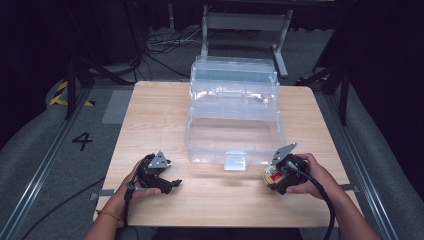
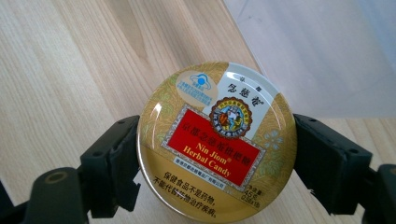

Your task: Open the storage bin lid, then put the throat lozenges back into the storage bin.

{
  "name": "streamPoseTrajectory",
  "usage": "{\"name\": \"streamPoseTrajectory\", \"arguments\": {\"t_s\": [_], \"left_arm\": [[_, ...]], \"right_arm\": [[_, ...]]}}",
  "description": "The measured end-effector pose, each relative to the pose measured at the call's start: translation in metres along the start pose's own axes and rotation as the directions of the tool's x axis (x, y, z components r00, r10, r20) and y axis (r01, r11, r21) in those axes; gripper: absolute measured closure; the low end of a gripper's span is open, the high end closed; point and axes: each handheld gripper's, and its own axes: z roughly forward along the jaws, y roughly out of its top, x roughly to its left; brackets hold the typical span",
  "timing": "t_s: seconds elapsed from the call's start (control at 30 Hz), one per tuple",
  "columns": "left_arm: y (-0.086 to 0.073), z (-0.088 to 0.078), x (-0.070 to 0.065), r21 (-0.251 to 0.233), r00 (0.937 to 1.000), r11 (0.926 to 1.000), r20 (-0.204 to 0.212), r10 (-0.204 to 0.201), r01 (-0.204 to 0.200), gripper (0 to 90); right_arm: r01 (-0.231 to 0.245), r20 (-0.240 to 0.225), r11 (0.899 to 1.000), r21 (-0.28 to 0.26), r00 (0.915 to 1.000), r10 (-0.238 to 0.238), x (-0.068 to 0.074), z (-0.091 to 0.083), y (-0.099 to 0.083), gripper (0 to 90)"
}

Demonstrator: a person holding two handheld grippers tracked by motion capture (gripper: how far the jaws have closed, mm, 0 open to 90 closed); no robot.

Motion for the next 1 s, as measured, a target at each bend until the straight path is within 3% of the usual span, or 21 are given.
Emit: {"name": "streamPoseTrajectory", "arguments": {"t_s": [0.53, 1.0], "left_arm": [[0.0, 0.0, 0.0, 0.001, 1.0, 1.0, 0.001, 0.004, -0.004, 16.2], [0.0, 0.0, 0.0, 0.0, 1.0, 1.0, 0.002, 0.003, -0.003, 16.2]], "right_arm": [[0.03, -0.002, 1.0, -0.006, 0.9996, -0.03, -0.006, -0.034, 0.004, 20.5], [0.046, 0.049, 0.997, -0.065, 0.9979, -0.043, -0.02, -0.072, 0.017, 20.5]]}}
